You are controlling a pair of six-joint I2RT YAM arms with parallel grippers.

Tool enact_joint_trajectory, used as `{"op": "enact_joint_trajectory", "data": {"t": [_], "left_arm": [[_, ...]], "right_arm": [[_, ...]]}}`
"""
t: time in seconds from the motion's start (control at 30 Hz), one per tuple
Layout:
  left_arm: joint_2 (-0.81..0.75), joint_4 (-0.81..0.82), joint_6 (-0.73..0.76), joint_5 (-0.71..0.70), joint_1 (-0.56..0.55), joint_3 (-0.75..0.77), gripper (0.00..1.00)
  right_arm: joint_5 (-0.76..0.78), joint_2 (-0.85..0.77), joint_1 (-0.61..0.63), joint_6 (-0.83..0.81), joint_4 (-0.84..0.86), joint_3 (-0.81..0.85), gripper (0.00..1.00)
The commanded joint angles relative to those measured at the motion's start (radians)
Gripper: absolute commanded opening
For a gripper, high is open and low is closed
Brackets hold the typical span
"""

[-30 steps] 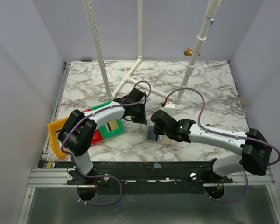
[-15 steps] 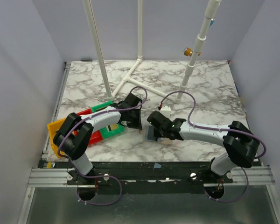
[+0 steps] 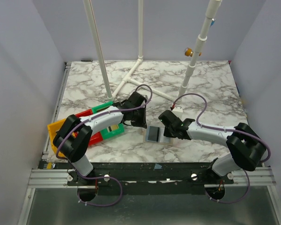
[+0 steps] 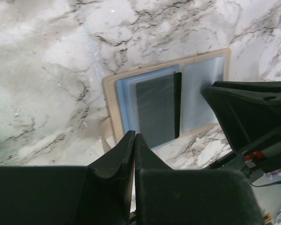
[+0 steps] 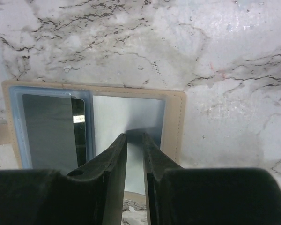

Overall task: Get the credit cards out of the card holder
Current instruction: Open the card holder at the center of the board, then remove the credit card from the card holder.

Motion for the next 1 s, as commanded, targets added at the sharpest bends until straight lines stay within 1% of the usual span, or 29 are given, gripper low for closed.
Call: {"op": "enact_joint_trajectory", "data": {"t": [0.0, 0.1, 0.23, 0.33, 0.57, 0.7, 0.9, 0.97], "left_arm": [[0.018, -0.018, 0.017, 0.011, -0.027, 0.039, 0.05], [0.038, -0.010, 0.018, 0.005, -0.027, 0.034, 0.05], [0.057, 0.001, 0.022, 0.007, -0.026, 0.021, 0.05], [0.062, 0.010, 0.018, 0.009, -0.027, 0.012, 0.05], [0.086, 0.040, 0.011, 0.040, -0.028, 0.001, 0.05], [0.091, 0.040, 0.008, 0.041, -0.027, 0.000, 0.05], [0.087, 0.044, 0.004, 0.034, -0.027, -0.019, 0.04], [0.085, 0.056, 0.000, 0.041, -0.030, -0.030, 0.04]], "right_arm": [[-0.034, 0.013, -0.012, -0.023, 0.055, -0.015, 0.22], [-0.035, 0.016, -0.016, -0.026, 0.068, -0.020, 0.22], [-0.061, 0.034, -0.059, -0.046, 0.105, -0.049, 0.21], [-0.051, 0.043, -0.071, -0.065, 0.116, -0.056, 0.21], [-0.078, 0.065, -0.093, -0.102, 0.183, -0.061, 0.21], [-0.088, 0.079, -0.100, -0.124, 0.186, -0.037, 0.21], [-0.177, 0.008, -0.100, -0.103, 0.161, -0.029, 0.22], [-0.207, -0.019, -0.100, -0.089, 0.156, -0.035, 0.25]]}}
